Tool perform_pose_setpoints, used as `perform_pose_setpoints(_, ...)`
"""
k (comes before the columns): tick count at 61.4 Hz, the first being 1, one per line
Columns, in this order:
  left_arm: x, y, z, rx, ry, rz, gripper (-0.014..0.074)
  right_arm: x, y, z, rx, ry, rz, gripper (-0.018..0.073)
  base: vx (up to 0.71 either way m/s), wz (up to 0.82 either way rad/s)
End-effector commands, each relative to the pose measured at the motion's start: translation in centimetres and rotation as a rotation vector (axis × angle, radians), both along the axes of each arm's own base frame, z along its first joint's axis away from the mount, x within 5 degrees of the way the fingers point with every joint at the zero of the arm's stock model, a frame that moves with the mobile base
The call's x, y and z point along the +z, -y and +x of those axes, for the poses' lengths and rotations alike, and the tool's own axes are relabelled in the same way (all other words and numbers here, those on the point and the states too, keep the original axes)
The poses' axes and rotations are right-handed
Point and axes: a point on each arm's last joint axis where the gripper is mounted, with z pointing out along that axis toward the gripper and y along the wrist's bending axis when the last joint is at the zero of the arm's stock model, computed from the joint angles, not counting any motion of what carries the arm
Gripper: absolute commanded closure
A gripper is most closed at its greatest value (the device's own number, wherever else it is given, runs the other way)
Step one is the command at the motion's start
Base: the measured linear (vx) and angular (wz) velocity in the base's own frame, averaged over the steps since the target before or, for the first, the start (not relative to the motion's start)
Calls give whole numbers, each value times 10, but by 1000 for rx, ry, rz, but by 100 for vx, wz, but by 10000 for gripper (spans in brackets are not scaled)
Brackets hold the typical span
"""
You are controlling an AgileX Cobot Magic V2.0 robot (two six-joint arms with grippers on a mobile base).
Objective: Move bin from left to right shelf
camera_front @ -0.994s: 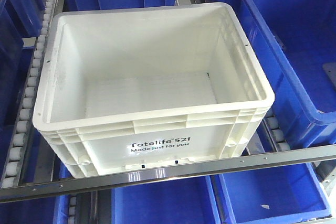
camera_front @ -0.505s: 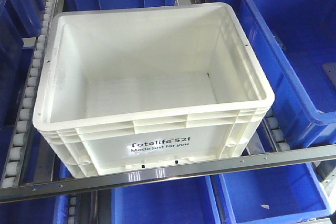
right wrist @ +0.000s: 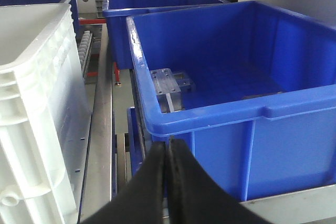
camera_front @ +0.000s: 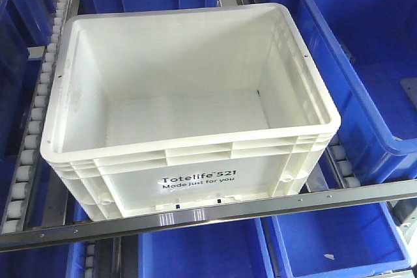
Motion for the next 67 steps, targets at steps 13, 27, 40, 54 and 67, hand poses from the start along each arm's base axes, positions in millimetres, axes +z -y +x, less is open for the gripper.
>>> perform_pose_setpoints(13,15,0,-3,1,109,5,558,6,-6,-1,95,106,-78,568,0,0)
perform_pose_setpoints(27,15,0,-3,1,109,5,558,8,-6,-1,98,125,-61,568,0,0)
perform_pose_setpoints(40,15,0,-3,1,109,5,558,8,-8,-1,129,126,-90,568,0,0)
perform_pose_setpoints(54,15,0,-3,1,109,5,558,8,-10,-1,170,133,-110,568,0,0)
perform_pose_setpoints(67,15,0,-3,1,109,5,558,8,-10,-1,175,128,-41,568,0,0)
